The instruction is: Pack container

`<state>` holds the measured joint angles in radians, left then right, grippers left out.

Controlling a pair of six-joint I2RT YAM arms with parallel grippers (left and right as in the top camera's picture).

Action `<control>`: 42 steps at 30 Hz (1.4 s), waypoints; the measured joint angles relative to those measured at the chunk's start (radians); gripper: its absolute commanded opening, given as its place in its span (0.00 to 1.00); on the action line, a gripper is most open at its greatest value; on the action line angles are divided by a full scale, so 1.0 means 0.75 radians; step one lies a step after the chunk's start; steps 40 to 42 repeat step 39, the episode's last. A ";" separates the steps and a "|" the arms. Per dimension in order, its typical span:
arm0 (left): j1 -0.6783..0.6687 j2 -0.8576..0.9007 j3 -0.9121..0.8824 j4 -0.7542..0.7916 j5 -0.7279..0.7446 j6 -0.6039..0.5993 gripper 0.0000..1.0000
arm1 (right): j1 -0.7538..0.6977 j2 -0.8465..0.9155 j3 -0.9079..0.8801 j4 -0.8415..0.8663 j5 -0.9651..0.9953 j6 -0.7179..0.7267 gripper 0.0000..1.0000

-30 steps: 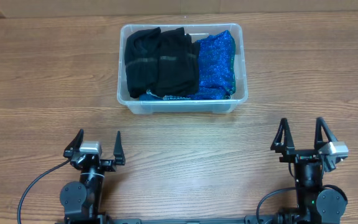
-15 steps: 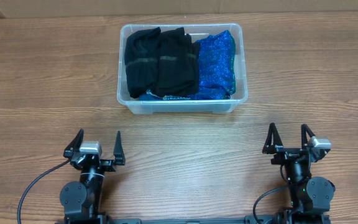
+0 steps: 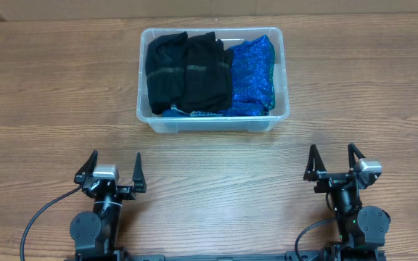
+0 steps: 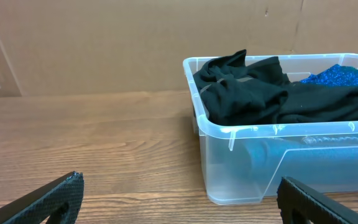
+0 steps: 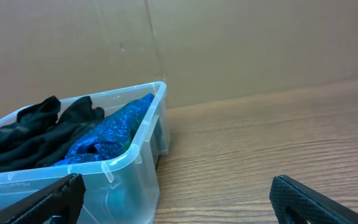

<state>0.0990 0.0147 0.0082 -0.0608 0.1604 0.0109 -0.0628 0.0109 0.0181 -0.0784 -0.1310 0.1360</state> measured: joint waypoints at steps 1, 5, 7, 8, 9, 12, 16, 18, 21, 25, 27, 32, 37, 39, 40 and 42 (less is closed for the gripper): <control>0.000 0.000 0.000 0.000 0.000 0.000 1.00 | 0.002 0.000 0.000 0.000 0.001 -0.003 1.00; 0.000 0.000 0.000 0.000 0.000 0.000 1.00 | 0.006 0.000 0.000 0.000 0.000 -0.008 1.00; 0.000 0.000 0.000 0.000 0.000 0.000 1.00 | 0.015 0.000 0.000 0.001 0.002 -0.008 1.00; 0.000 0.000 0.000 0.000 0.000 0.000 1.00 | 0.030 0.000 0.000 0.001 0.002 -0.008 1.00; 0.000 0.000 0.000 0.001 0.000 0.000 1.00 | 0.052 0.000 0.000 0.001 0.001 -0.008 1.00; 0.000 0.000 0.000 0.000 0.000 0.000 1.00 | 0.086 0.000 0.000 0.000 0.001 -0.008 1.00; 0.000 0.000 0.000 0.000 0.000 0.000 1.00 | 0.086 0.000 0.000 0.001 0.001 -0.008 1.00; 0.000 0.000 0.000 0.000 0.000 0.000 1.00 | 0.086 0.000 0.000 0.001 0.001 -0.008 1.00; 0.000 0.000 0.000 0.000 0.000 0.000 1.00 | 0.086 0.000 0.000 0.001 0.001 -0.008 1.00; 0.000 0.000 0.000 0.000 0.000 0.000 1.00 | 0.086 0.000 0.000 0.001 0.001 -0.008 1.00; 0.000 0.000 0.000 0.000 0.000 0.000 1.00 | 0.086 0.000 0.000 0.001 0.000 -0.008 1.00; 0.000 0.000 0.000 0.000 0.000 0.000 1.00 | 0.086 0.000 0.000 0.001 0.001 -0.008 1.00; 0.000 0.000 0.000 0.001 0.000 0.000 1.00 | 0.086 0.000 0.000 0.001 0.001 -0.008 1.00; 0.000 0.000 0.000 0.001 0.000 0.000 1.00 | 0.086 0.000 0.000 0.001 0.001 -0.009 1.00; 0.000 0.000 0.000 0.001 0.000 0.000 1.00 | 0.086 0.000 0.000 0.001 0.001 -0.009 1.00; 0.000 0.000 0.000 0.001 0.000 0.000 1.00 | 0.086 0.000 0.000 0.001 0.001 -0.009 1.00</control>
